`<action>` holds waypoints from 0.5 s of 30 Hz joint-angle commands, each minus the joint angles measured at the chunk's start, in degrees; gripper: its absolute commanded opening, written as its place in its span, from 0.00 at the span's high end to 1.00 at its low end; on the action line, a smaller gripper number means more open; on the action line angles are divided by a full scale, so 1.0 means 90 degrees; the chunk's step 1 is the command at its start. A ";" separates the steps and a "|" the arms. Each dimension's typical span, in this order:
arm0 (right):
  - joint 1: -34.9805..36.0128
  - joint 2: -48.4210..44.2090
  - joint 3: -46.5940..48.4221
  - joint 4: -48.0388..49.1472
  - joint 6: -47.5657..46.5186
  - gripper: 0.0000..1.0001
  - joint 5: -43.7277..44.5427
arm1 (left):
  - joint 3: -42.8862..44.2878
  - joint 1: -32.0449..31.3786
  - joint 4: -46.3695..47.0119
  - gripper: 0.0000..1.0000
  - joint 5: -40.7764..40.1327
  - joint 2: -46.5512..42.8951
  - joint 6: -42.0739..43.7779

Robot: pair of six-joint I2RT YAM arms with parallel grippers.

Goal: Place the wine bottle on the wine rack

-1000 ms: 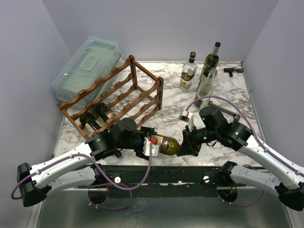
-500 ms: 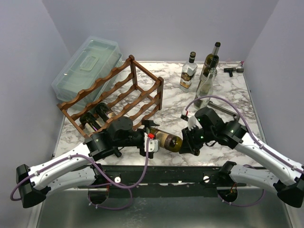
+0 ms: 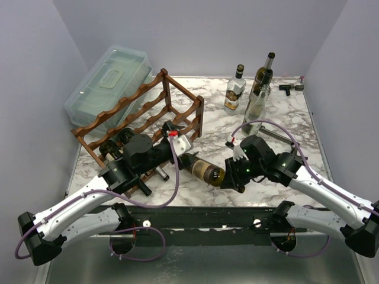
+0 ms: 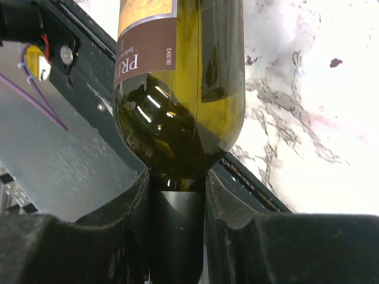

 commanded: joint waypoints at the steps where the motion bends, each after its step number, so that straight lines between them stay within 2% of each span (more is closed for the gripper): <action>1: 0.0019 -0.0090 -0.0142 0.1670 0.0327 0.99 -0.0042 | 0.0248 0.0426 0.0668 0.01 -0.1453 -0.0238 -0.0994; 7: 0.0014 0.0048 -0.0314 0.2464 0.0538 1.00 -0.0122 | -0.0214 0.0789 0.1510 0.01 -0.2497 -0.0815 -0.1213; 15: 0.0019 0.0751 -0.0198 0.2755 0.0612 0.99 -0.0062 | -0.0344 0.0900 0.1671 0.01 -0.3311 -0.1038 -0.0943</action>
